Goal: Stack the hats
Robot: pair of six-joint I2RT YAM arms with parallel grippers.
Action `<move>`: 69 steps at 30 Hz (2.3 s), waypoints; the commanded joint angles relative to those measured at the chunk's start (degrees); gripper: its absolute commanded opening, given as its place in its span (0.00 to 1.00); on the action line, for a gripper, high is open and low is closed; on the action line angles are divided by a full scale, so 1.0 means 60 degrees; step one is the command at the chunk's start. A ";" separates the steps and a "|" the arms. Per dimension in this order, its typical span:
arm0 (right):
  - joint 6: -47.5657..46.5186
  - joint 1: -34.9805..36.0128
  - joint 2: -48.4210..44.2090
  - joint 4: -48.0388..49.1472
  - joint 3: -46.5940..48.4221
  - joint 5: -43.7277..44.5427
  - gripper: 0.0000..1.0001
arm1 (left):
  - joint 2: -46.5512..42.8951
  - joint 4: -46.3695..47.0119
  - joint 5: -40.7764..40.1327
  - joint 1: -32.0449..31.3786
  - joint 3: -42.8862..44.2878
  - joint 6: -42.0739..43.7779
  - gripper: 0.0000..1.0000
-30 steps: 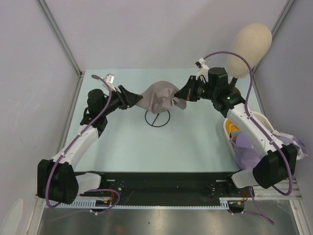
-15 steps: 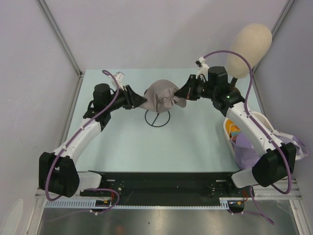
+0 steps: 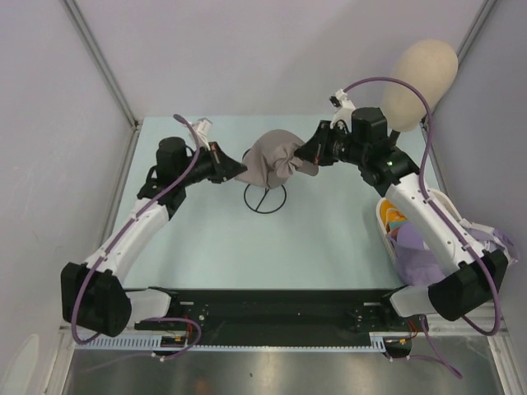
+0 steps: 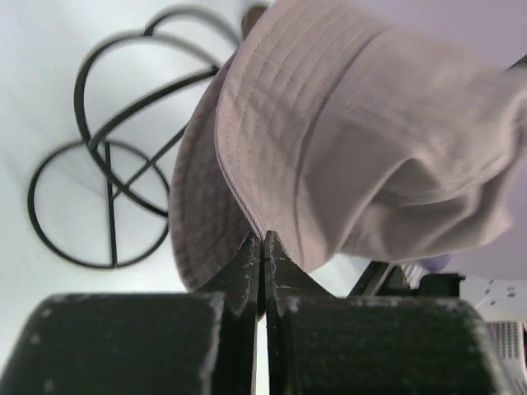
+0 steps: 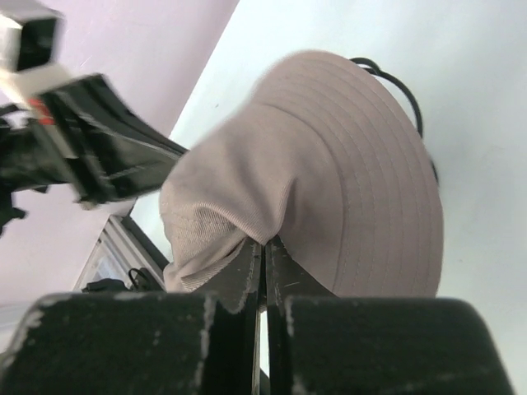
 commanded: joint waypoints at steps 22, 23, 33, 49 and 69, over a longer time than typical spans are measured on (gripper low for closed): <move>-0.0175 -0.0591 -0.3206 -0.1287 -0.0075 0.1871 0.97 | -0.1663 0.1032 -0.2749 -0.1161 0.2632 -0.3057 0.00; 0.0000 -0.0518 -0.3310 -0.1081 -0.0178 0.1798 0.96 | -0.1517 0.1120 -0.2823 -0.1365 0.2792 -0.3173 0.00; 0.1027 0.0039 -0.2931 -0.0551 -0.0765 0.2674 0.93 | 0.0022 0.1268 -0.3497 -0.2700 0.4332 -0.2955 0.00; 0.0544 -0.0298 -0.2345 -0.0932 -0.0750 0.3218 0.92 | 0.1311 0.1852 -0.2984 -0.2832 0.4084 -0.3466 0.00; 0.0163 -0.0898 -0.2184 -0.1284 -0.0516 0.3130 0.93 | 0.0345 0.0989 -0.3263 -0.0812 0.1976 -0.2707 0.00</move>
